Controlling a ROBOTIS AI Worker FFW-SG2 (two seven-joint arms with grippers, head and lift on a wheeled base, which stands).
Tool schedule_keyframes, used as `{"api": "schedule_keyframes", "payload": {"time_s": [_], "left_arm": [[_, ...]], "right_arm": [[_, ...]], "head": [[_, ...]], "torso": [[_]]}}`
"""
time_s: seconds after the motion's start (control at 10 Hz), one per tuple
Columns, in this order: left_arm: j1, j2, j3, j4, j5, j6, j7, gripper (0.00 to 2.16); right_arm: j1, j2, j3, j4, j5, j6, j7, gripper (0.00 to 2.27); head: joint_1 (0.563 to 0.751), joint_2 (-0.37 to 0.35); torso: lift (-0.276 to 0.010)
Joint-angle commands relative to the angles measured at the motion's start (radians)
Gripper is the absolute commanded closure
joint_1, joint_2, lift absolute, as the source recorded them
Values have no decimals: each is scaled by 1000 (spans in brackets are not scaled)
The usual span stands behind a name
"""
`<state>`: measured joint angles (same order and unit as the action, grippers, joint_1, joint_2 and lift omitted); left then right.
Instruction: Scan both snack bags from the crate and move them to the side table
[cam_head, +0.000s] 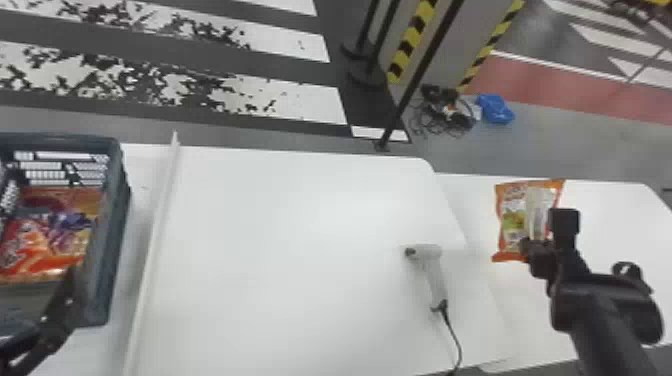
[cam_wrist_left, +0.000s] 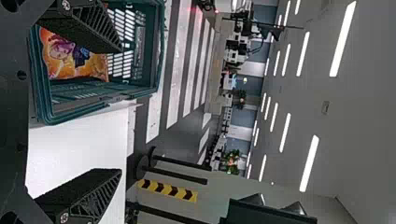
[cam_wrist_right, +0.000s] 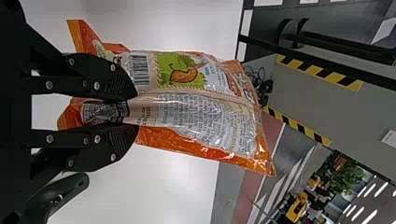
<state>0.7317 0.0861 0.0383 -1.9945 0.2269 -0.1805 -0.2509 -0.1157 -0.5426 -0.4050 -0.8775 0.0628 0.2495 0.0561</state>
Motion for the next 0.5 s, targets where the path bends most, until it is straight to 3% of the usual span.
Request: {"api": "schedule_keyframes", "payload": {"time_s": [0.0,0.4], "left_arm": [[2,6,0,0,6,-4,-1,83],[5,17,5,-3,15,-7,-2,83]], "right_arm": [[5,6,0,-1,-26,29,-36,12],[61,23,-48,-69,-77,29,-74,49]], "head": [[695,-350],[695,-350]], "torso": [[-29],[-29]]}}
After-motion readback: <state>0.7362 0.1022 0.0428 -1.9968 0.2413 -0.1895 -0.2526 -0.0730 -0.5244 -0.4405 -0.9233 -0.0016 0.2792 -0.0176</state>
